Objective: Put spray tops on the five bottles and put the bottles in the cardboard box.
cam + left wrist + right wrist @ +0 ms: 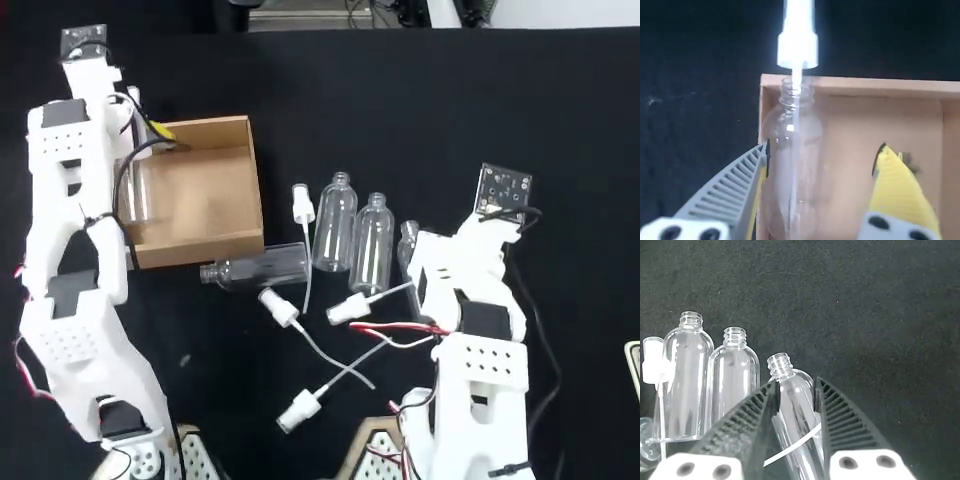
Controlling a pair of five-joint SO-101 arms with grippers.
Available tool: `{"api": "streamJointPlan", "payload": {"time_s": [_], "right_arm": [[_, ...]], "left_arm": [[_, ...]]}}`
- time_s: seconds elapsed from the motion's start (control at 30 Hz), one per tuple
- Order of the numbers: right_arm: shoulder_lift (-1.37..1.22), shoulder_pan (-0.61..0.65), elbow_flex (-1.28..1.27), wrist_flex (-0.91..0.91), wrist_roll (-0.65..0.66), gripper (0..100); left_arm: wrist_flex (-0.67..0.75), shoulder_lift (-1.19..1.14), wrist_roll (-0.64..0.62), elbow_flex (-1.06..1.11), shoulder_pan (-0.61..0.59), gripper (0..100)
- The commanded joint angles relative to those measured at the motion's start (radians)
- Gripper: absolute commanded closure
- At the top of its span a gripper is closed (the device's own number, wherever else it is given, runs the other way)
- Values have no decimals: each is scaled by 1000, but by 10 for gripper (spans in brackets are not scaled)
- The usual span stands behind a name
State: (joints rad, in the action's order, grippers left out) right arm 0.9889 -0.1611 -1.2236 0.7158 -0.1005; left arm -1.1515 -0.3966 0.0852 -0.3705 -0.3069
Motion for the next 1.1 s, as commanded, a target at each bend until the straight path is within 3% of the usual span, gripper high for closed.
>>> {"api": "streamJointPlan", "payload": {"time_s": [0.0, 0.47, 1.07], "right_arm": [[16, -17, 10, -28, 0, 900], [16, -17, 10, -28, 0, 900], [16, -17, 10, -28, 0, 900]], "left_arm": [[9, -15, 61, -73, -12, 685], [41, -72, 78, -65, -28, 686], [12, -74, 120, -15, 39, 686]]}}
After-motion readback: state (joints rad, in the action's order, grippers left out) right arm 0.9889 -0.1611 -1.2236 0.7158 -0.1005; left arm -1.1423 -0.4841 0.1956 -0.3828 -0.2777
